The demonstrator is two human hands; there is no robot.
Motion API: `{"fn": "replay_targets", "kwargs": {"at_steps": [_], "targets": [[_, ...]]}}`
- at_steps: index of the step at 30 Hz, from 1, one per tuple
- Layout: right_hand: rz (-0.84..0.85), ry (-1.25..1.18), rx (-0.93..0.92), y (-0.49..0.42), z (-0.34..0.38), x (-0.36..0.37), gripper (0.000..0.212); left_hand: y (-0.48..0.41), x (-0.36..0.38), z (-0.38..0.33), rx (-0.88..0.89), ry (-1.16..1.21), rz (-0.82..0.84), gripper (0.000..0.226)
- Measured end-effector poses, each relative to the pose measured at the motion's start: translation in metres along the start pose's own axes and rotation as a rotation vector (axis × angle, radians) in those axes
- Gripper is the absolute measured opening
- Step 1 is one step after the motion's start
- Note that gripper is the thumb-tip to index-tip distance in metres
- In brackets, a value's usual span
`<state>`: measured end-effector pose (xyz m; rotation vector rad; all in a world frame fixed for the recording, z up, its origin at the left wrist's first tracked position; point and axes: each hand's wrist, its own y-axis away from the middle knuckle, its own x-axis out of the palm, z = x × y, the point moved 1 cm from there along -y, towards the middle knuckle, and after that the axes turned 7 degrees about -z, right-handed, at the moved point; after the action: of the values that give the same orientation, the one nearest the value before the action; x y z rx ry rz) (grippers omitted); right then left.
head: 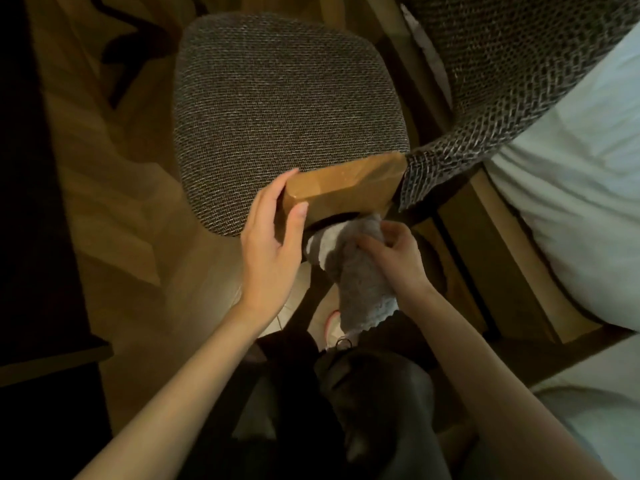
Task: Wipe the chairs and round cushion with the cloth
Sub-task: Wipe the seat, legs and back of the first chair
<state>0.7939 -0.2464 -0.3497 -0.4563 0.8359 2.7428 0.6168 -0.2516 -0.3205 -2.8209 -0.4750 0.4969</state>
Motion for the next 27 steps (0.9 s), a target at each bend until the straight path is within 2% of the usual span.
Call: {"fn": "replay_targets", "kwargs": {"at_steps": [7,10,13,15,17,20,23,27], "targets": [[0.002,-0.045,-0.139,0.007,-0.013,0.009,0.046,0.006,0.014,0.011,0.059,0.098,-0.120,0.035],[0.014,-0.030,-0.113,0.029,-0.006,0.000,0.042,0.016,0.008,0.006,0.027,0.053,-0.089,0.042],[0.059,0.102,-0.284,0.056,-0.005,-0.018,0.032,0.041,-0.010,0.002,0.045,-0.012,-0.040,0.048],[0.106,0.236,-0.492,0.076,-0.008,-0.030,0.027,0.060,-0.021,0.000,0.097,-0.071,0.040,0.052],[0.120,0.449,-0.736,0.091,-0.011,-0.040,0.023,0.076,-0.028,-0.003,0.147,-0.104,0.215,0.060],[0.109,0.676,-0.940,0.113,-0.017,-0.049,0.020,0.092,-0.034,-0.008,0.309,-0.261,0.490,0.064],[0.049,0.751,-1.021,0.133,-0.025,-0.056,0.018,0.100,-0.041,-0.014,0.287,-0.344,0.630,0.042],[0.041,0.689,-1.015,0.155,-0.027,-0.058,0.014,0.106,-0.053,-0.023,0.290,-0.298,0.697,0.024]]}}
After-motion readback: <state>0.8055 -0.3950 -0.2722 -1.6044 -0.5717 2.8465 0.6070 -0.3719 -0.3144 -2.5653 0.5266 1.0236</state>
